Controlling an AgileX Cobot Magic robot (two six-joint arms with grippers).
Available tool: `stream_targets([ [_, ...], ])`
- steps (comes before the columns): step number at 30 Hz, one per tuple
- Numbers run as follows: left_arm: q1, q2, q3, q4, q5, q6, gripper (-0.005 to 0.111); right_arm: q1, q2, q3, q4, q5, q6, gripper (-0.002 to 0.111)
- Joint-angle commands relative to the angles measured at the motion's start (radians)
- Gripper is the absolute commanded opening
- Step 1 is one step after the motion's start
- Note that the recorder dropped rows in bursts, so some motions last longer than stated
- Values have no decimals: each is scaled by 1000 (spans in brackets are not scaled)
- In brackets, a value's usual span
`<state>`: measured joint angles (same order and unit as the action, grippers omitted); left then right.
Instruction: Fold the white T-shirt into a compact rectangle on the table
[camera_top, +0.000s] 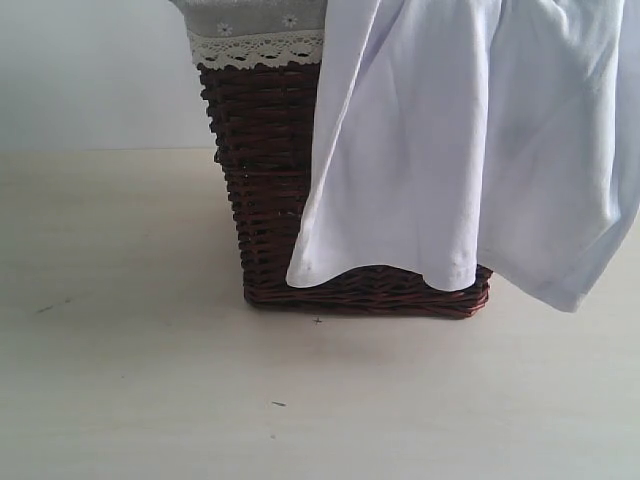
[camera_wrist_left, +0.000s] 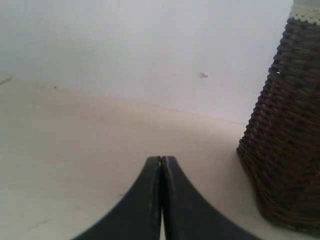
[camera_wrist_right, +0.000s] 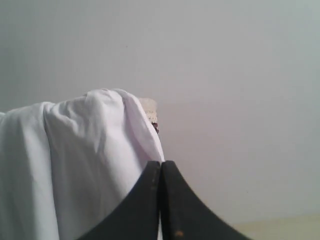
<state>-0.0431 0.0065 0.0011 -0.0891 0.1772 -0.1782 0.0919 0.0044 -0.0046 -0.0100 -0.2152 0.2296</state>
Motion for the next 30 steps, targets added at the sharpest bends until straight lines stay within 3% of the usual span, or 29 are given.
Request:
stream_targets([
  [1,1,-7,-1,-32,62,-39,0,1,-4,5,4,-104,34,0],
  [3,1,-7,-1,-32,71,-39,0,1,-4,5,10,-124,39,8],
  [8,1,-7,-1,-32,71,-39,0,1,47,-110,-10,-104,97,49],
  [15,1,-7,-1,-32,70,-37,0,1,280,-329,-260,-6,320,61],
  [21,1,-7,-1,-32,70,-37,0,1,538,-553,-857,45,802,73],
  [27,1,-7,-1,-32,70,-37,0,1,830,-744,-1734,-113,1728,73],
  [30,1,-7,-1,-32,70,-37,0,1,953,-814,-1734,-196,1713,73],
])
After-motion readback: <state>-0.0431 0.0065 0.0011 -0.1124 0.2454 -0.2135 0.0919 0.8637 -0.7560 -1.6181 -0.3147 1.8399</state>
